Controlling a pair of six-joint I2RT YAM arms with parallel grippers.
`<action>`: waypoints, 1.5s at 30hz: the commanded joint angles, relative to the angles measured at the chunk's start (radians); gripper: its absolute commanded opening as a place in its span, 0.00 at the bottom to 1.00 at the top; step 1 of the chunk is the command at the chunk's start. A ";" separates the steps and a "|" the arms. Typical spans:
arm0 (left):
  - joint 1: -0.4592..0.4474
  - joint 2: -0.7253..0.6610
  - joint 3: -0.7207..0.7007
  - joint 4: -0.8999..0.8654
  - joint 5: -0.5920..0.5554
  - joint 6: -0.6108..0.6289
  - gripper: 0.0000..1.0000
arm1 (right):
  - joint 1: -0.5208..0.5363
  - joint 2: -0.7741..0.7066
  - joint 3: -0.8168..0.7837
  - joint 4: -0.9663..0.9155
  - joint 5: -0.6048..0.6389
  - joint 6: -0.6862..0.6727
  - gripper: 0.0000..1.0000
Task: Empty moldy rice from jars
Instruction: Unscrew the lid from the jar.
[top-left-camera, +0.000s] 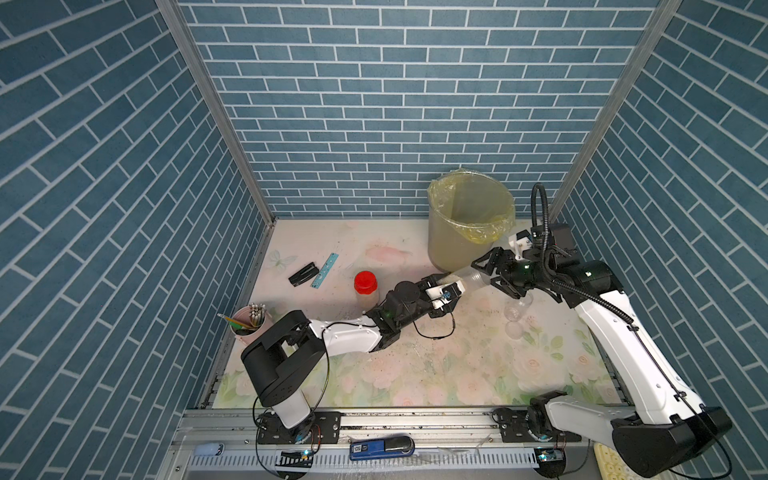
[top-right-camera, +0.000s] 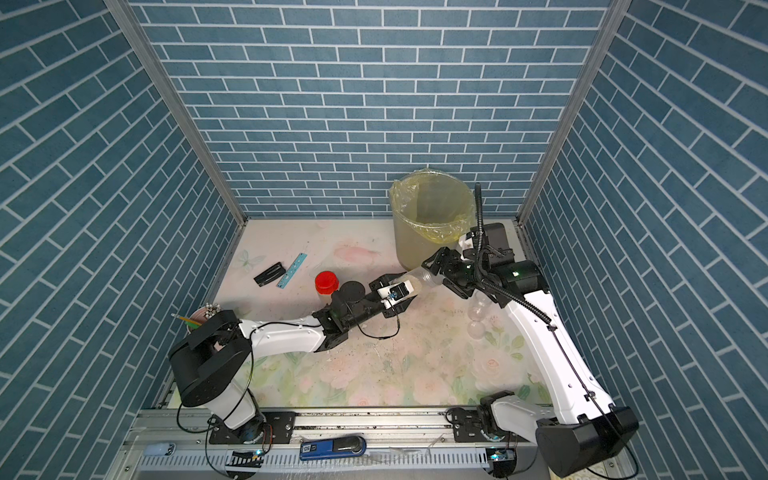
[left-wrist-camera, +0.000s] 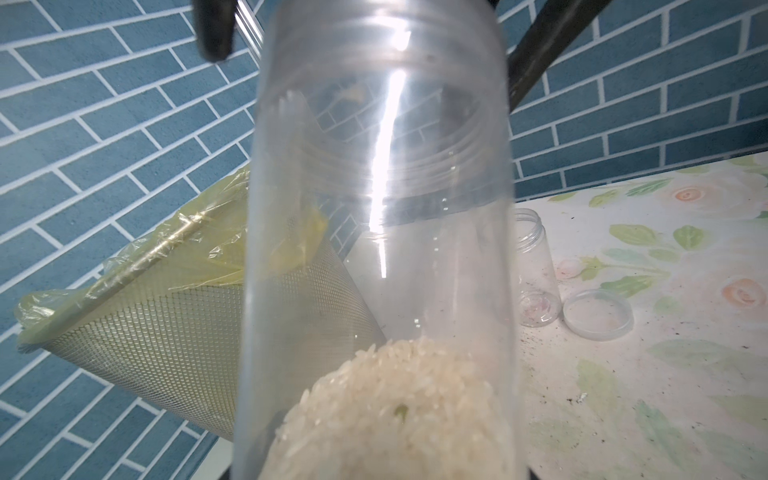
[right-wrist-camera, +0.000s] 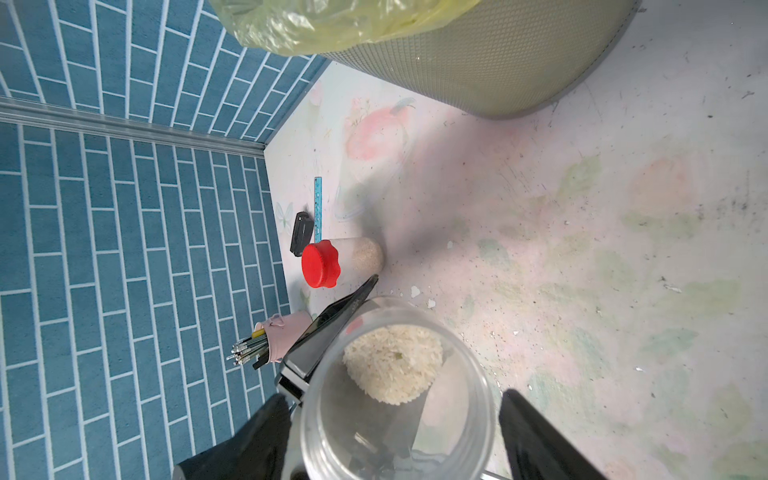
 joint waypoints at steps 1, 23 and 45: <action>-0.002 -0.007 0.026 0.034 -0.013 0.012 0.29 | 0.004 0.007 0.042 -0.019 0.006 0.000 0.79; -0.002 -0.017 0.026 0.039 -0.011 0.005 0.29 | 0.003 0.027 0.019 -0.012 -0.019 -0.067 0.70; 0.163 -0.077 -0.040 0.137 0.321 -0.325 0.25 | -0.103 0.068 -0.002 0.071 -0.576 -0.959 0.29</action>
